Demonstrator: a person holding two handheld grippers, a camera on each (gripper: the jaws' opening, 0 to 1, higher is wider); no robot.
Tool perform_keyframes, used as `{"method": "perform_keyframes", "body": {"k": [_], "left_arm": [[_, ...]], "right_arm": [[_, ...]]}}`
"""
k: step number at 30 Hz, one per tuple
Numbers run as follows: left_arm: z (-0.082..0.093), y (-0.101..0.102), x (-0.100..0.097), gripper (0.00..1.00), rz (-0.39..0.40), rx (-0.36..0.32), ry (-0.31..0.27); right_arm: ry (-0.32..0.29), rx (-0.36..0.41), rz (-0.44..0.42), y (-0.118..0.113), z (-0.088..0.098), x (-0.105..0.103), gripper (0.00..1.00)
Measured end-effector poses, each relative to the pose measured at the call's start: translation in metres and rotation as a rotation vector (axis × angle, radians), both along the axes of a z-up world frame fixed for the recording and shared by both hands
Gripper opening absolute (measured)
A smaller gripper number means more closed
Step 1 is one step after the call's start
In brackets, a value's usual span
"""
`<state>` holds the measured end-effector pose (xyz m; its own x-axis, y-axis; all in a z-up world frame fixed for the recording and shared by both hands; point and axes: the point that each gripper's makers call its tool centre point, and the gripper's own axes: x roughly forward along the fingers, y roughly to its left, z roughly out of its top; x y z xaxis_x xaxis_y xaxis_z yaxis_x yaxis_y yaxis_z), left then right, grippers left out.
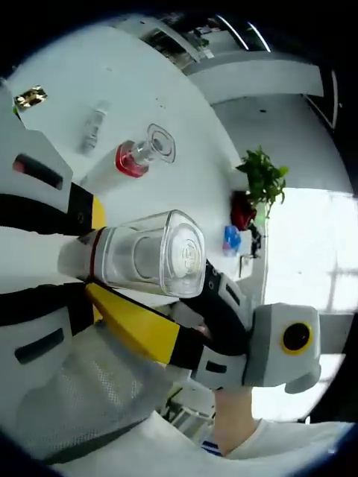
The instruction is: Arrange the skincare products in the storage area until every visible bottle or jar stands upright without overlapping.
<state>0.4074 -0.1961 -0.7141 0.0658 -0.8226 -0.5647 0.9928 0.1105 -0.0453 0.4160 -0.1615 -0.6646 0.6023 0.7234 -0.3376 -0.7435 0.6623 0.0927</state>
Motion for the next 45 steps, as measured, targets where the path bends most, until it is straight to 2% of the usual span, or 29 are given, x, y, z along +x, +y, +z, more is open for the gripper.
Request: {"method": "perform_keyframes", "body": {"k": [4,15,27,36,39,45], "left_arm": [[-0.020,-0.005,0.008,0.21,0.039,0.016,-0.016],[-0.057,-0.013,0.026,0.21,0.093,0.045,-0.056],[-0.074,-0.017,0.033,0.21,0.136,0.042,-0.053],[-0.079,-0.017,0.038,0.23,0.149,0.049,-0.046],[-0.079,-0.018,0.039,0.23,0.155,0.043,-0.043],[-0.079,-0.019,0.042,0.23,0.160,0.052,-0.069]], "right_arm": [[0.015,-0.035,0.003,-0.007,-0.020,0.007,0.21],[0.028,-0.151,0.070,-0.017,-0.058,0.018,0.21],[0.033,-0.228,0.119,-0.020,-0.075,0.024,0.21],[0.060,-0.239,0.133,-0.025,-0.083,0.029,0.19],[0.070,-0.219,0.133,-0.026,-0.082,0.032,0.19],[0.061,-0.217,0.150,-0.026,-0.082,0.033,0.19]]}}
